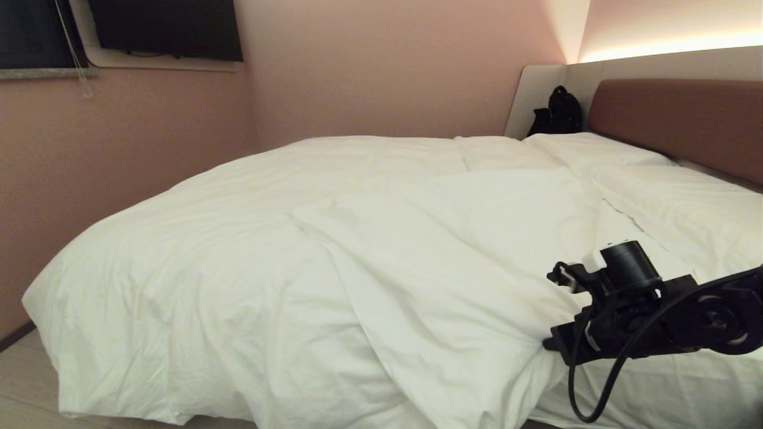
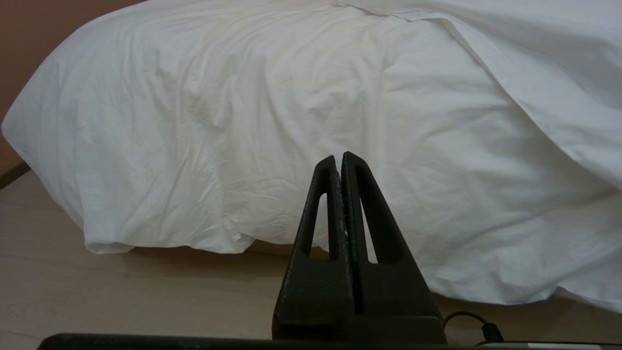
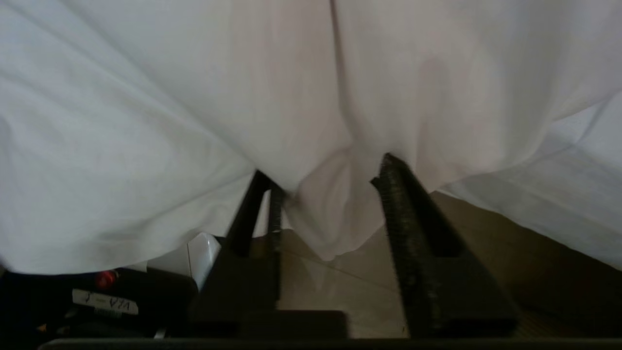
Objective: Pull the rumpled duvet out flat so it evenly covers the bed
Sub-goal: Flatten the corners of the folded blanket
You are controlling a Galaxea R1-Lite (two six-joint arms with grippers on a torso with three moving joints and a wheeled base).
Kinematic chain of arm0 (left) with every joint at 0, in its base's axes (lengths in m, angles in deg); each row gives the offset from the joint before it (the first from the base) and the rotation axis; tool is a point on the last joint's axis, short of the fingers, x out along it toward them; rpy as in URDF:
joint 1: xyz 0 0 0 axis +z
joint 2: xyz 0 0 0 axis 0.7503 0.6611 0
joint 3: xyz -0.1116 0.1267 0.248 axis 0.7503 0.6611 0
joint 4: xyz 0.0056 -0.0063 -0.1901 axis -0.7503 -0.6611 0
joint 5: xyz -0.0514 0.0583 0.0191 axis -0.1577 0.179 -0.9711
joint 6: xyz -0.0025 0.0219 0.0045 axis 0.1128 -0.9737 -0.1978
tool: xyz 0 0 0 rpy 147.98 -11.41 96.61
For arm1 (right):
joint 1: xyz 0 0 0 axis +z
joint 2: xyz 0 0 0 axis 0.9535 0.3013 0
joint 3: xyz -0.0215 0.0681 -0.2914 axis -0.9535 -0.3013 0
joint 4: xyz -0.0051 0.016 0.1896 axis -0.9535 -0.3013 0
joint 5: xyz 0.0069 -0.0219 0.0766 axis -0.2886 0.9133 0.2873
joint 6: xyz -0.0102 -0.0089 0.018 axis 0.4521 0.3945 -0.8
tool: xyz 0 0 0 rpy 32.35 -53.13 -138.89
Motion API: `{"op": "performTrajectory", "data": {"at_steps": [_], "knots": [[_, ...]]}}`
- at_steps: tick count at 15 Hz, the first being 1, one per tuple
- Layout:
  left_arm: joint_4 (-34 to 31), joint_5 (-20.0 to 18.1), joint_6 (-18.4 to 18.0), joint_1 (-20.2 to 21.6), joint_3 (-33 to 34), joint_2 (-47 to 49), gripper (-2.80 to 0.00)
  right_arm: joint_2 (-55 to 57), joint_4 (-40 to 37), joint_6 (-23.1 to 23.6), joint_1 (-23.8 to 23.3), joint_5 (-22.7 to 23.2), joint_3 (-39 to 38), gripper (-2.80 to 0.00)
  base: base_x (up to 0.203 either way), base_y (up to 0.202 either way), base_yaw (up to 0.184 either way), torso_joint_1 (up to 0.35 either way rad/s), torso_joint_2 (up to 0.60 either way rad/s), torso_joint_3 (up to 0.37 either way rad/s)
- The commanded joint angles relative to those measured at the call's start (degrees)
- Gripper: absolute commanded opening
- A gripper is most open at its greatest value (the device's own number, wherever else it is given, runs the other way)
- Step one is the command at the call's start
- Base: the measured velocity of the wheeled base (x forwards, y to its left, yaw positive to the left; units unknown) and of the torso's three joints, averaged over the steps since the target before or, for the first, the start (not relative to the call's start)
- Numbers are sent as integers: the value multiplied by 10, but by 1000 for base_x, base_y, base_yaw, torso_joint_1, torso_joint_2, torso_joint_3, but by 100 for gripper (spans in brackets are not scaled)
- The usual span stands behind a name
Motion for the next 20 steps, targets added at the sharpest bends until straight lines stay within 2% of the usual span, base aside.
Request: {"op": "performTrajectory", "data": {"at_steps": [1, 8, 11, 12, 15, 20], "knots": [[0, 0, 0, 0, 0, 0, -280, 0, 43, -1, -1, 2, -3, 0, 0, 0, 0, 0, 0, 0], [0, 0, 0, 0, 0, 0, -280, -63, 60, -1, 12, 9, 25, 0, 0, 0, 0, 0, 0, 0], [0, 0, 0, 0, 0, 0, -280, -77, 53, 0, 30, 9, 93, 0, 0, 0, 0, 0, 0, 0], [0, 0, 0, 0, 0, 0, -280, -74, 48, 0, 41, 9, 117, -280, 0, 0, 0, 0, 0, 0], [0, 0, 0, 0, 0, 0, -280, -27, 31, -1, 66, 9, 201, -280, 0, 0, 0, 0, 0, 0], [0, 0, 0, 0, 0, 0, -280, 91, 17, -1, 79, 9, 335, -280, 0, 0, 0, 0, 0, 0]]}}
